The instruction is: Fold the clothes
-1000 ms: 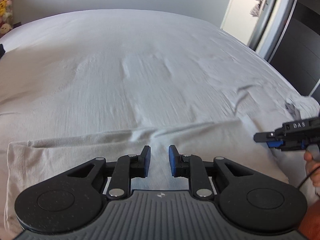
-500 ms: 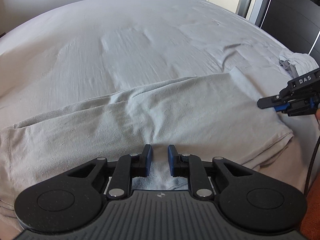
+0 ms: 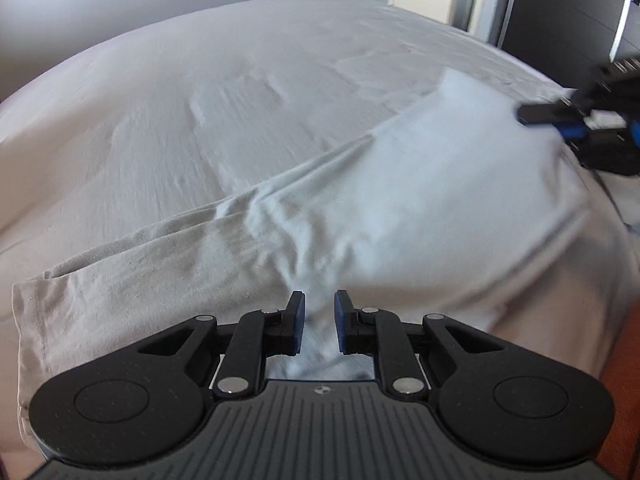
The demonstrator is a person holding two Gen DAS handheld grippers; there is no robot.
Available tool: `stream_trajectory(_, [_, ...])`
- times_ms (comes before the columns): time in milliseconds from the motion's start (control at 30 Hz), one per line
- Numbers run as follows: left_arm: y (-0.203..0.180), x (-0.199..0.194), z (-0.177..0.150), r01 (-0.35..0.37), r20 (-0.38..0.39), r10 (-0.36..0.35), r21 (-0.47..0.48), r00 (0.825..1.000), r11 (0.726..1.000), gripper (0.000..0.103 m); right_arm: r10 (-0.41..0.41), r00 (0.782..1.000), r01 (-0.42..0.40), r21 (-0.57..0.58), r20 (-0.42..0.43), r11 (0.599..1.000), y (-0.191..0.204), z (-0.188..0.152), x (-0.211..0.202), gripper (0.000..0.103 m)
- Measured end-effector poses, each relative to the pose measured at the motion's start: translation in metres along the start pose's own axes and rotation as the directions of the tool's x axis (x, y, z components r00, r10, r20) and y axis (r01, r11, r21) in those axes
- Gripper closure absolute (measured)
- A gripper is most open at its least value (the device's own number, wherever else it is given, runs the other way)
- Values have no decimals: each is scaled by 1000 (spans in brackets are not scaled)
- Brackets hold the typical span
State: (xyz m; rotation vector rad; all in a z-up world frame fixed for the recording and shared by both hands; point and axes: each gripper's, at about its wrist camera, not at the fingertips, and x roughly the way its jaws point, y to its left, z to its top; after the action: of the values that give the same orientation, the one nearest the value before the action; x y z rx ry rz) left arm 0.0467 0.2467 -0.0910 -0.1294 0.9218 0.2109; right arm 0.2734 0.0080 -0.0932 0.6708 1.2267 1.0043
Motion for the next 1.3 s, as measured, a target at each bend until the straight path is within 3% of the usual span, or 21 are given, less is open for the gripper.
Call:
stream_trajectory(233, [-9,8,-18,18,-22,-18,8,1000,1000,88,55,998,-55,-10,-6,998,49,-7,9,94])
stream_trajectory(333, [-4,2,-19,35,-9,-35,-10,999,999,88,37,999,-38,-60,-23,997,75,-14,19,94])
stream_trajectory(500, [29,-38,-22,15,64,-13,-36,998,999,88,0,999,-5,-119,-45,993,117,-25,43,94])
stream_trajectory(600, [69,-64,-26,-42,97,51,-95,994,995,88,-3,998,-5,-138,-58,990,138,-33,62,94])
stream_trajectory(733, [135,-89,-31,-127,118,155,-216,981,968,88,-8,997,-3,-142,-79,990,160,-49,95,94])
stream_trajectory(833, [173,-103,-39,-133,129,180,-310,975,941,88,-22,994,7,-143,-104,990,173,-64,124,94])
stream_trajectory(933, [204,-107,-52,-108,131,181,-431,975,896,88,-43,990,24,-149,-131,989,184,-84,155,94])
stream_trajectory(1033, [219,-105,-63,-98,112,175,-493,978,864,88,-79,985,52,-174,-152,983,192,-104,186,94])
stream_trajectory(1300, [240,-108,-75,-95,77,168,-568,983,817,89,-190,958,139,-231,-216,963,194,-148,256,94])
